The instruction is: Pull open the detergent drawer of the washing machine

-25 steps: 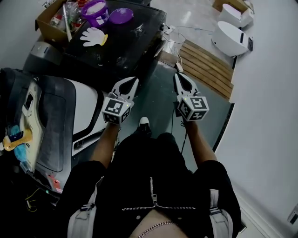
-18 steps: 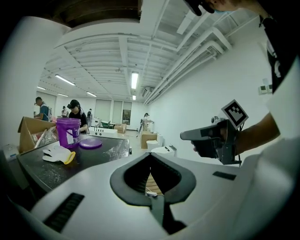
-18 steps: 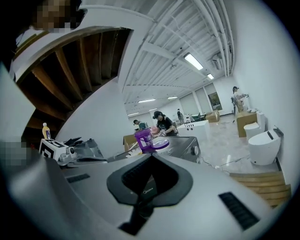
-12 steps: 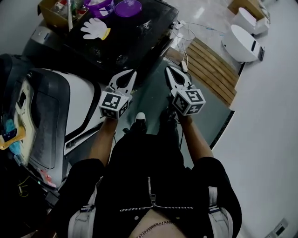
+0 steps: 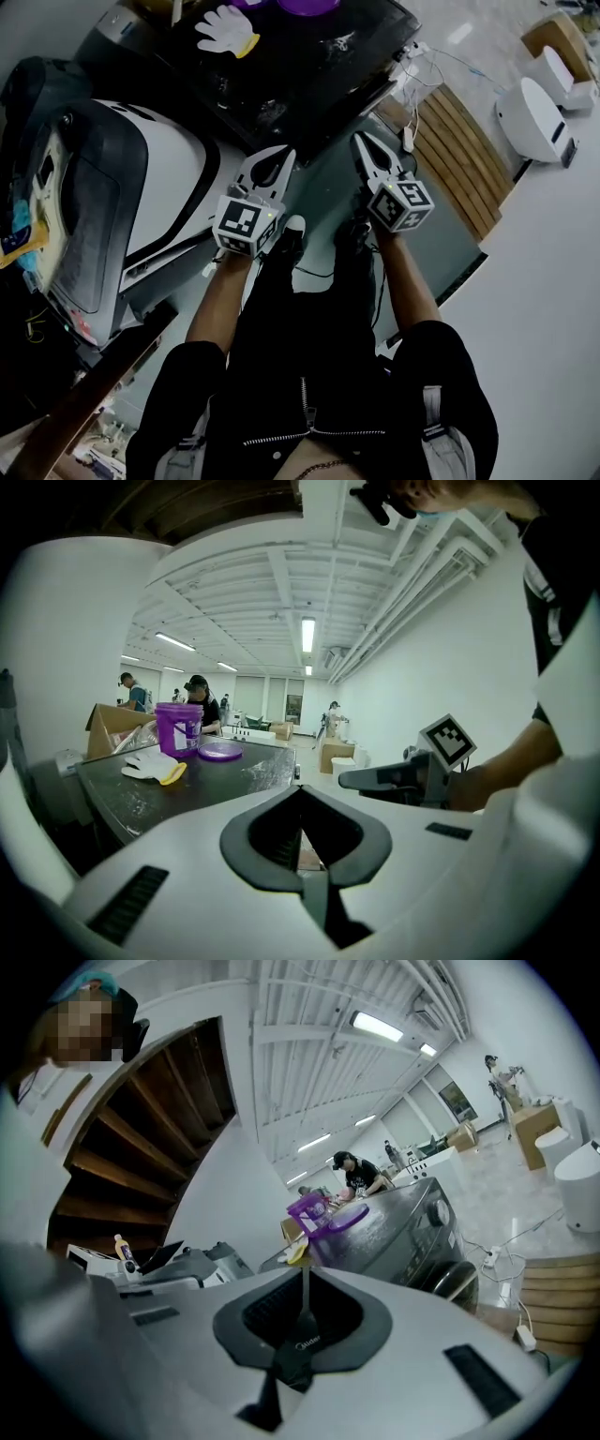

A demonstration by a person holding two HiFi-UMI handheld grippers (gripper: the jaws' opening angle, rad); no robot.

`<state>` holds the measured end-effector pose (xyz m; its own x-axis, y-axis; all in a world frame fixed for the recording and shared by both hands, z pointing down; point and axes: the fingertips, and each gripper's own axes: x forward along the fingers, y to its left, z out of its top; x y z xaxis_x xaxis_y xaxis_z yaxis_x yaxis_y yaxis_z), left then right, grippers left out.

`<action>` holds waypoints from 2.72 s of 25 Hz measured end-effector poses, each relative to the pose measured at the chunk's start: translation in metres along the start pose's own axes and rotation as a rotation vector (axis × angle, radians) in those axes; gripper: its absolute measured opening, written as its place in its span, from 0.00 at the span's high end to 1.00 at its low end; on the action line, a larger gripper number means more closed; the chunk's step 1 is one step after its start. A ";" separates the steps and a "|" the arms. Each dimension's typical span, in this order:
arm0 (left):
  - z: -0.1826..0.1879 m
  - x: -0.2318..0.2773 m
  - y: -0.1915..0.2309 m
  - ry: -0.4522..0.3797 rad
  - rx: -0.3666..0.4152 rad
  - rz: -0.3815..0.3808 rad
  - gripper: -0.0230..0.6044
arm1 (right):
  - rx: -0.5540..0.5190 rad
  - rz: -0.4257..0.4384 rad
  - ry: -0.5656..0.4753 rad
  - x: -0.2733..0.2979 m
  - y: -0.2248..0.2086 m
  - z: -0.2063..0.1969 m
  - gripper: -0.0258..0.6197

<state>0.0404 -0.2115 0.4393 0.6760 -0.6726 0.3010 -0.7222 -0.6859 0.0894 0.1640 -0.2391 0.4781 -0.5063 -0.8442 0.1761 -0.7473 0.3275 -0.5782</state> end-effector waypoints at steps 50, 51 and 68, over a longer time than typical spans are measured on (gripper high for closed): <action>-0.118 -0.063 0.053 0.154 -0.131 0.240 0.93 | 0.857 0.683 -0.031 0.121 -0.059 -0.130 0.59; -0.118 -0.064 0.052 0.156 -0.130 0.239 0.93 | 0.863 0.682 -0.031 0.121 -0.059 -0.131 0.59; -0.098 -0.046 0.056 0.150 -0.108 0.184 0.93 | 0.892 0.675 -0.038 0.096 -0.064 -0.133 0.63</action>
<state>-0.0456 -0.1917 0.5234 0.5082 -0.7292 0.4583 -0.8479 -0.5168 0.1181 0.1062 -0.2848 0.6377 -0.6666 -0.6258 -0.4049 0.2595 0.3144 -0.9131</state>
